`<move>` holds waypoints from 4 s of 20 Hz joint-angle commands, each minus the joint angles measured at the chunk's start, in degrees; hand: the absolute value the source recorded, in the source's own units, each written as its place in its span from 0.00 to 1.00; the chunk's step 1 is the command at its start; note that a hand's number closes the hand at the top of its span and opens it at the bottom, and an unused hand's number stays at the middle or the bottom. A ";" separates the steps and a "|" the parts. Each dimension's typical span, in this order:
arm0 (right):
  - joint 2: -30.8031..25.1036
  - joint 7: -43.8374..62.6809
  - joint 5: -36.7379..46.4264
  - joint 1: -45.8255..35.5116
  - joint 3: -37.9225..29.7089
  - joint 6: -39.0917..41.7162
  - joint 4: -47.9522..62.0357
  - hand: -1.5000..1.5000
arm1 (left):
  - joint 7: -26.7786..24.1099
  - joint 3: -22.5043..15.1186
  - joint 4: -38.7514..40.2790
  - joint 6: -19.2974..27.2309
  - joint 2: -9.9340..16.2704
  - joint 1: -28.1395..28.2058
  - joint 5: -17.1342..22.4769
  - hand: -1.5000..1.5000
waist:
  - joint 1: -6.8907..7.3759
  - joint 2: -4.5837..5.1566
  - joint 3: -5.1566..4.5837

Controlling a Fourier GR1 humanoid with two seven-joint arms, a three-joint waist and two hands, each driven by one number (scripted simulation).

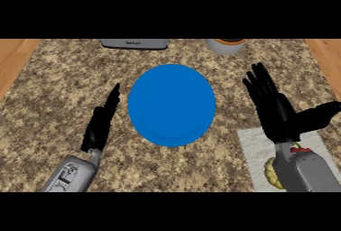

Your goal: Pick the bell pepper from the placemat and place it in the plate

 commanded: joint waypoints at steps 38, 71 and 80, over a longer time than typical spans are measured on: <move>-18.55 1.12 22.68 45.38 -24.40 0.83 -23.55 0.00 | -17.34 11.74 -7.40 -6.58 14.07 19.78 -2.52 0.50 | -0.77 0.50 2.08; -15.91 -3.09 42.97 19.42 -21.08 23.38 15.11 0.00 | -15.57 21.00 -12.31 -13.06 7.06 21.79 -10.44 0.50 | -1.12 0.37 2.14; -10.76 -8.96 50.22 14.34 -20.54 20.62 25.71 0.00 | -19.75 26.75 -8.41 -20.25 7.62 21.41 -9.75 0.50 | -1.04 0.41 2.13</move>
